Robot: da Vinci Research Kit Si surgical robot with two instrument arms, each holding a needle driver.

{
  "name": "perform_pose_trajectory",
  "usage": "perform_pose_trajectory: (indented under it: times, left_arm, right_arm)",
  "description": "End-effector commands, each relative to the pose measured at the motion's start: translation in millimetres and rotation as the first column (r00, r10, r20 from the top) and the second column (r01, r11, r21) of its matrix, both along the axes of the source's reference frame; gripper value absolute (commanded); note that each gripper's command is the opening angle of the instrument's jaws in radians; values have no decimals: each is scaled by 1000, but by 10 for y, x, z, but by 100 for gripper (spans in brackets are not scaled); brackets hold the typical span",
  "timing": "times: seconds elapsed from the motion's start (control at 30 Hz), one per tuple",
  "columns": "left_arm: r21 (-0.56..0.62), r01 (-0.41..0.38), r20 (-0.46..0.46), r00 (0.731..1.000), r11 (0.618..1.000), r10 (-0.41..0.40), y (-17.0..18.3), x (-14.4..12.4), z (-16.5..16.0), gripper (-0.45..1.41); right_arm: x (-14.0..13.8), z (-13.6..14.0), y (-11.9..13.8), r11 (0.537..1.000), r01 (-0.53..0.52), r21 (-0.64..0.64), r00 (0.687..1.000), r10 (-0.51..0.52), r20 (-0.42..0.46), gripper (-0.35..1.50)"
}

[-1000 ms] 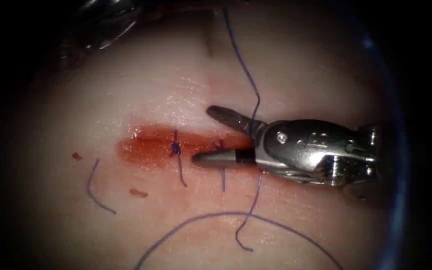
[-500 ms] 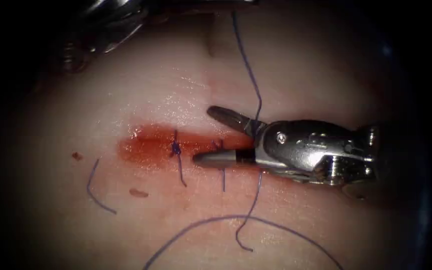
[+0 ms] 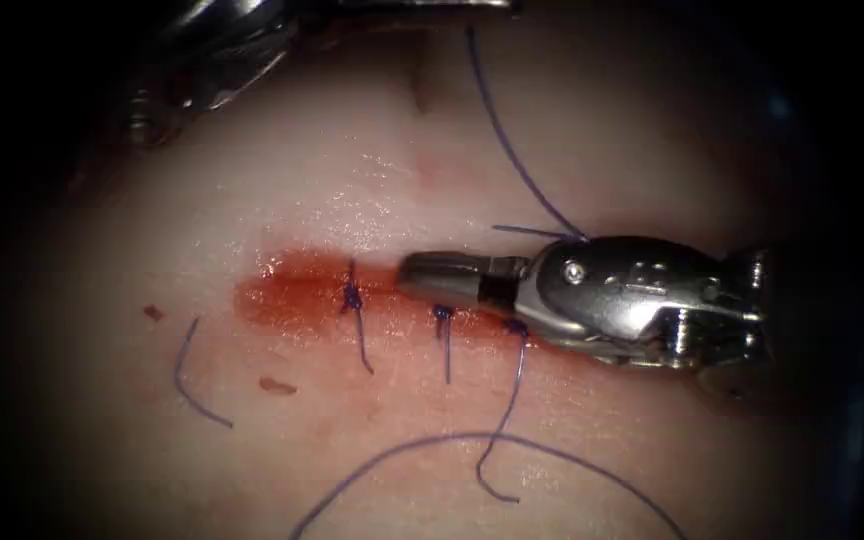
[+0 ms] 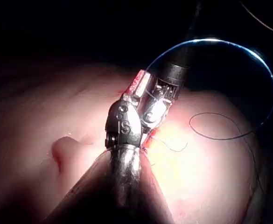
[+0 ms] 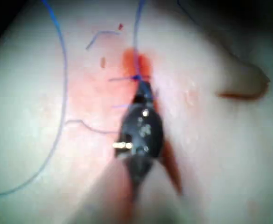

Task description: Wound Closure

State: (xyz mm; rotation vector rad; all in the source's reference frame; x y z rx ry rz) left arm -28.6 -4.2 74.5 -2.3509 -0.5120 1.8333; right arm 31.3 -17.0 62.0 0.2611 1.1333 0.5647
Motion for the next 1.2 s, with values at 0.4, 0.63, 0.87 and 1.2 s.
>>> perform_pose_trajectory:
  times: [0.4, 0.63, 0.87, 1.2]
  left_arm:
    - [-46, -20, -174, 985, 999, 12, 1, 72, 8, -45]
    - [-57, -99, -330, 941, 993, 75, -31, 118, 22, -45]
    - [111, -101, -396, 908, 989, 137, -37, 128, 21, 49]
    - [209, 1, -454, 886, 978, 96, -31, 113, 7, 126]
  right_arm:
    - [-98, -52, 14, 995, -102, -13, 995, 101, -22, 141]
    - [-151, -69, 16, 986, -162, -27, 987, 162, -24, 141]
    - [-148, -63, 9, 988, -154, -29, 988, 153, -33, 145]
    - [-140, -57, -2, 991, -129, -32, 990, 127, -54, 145]
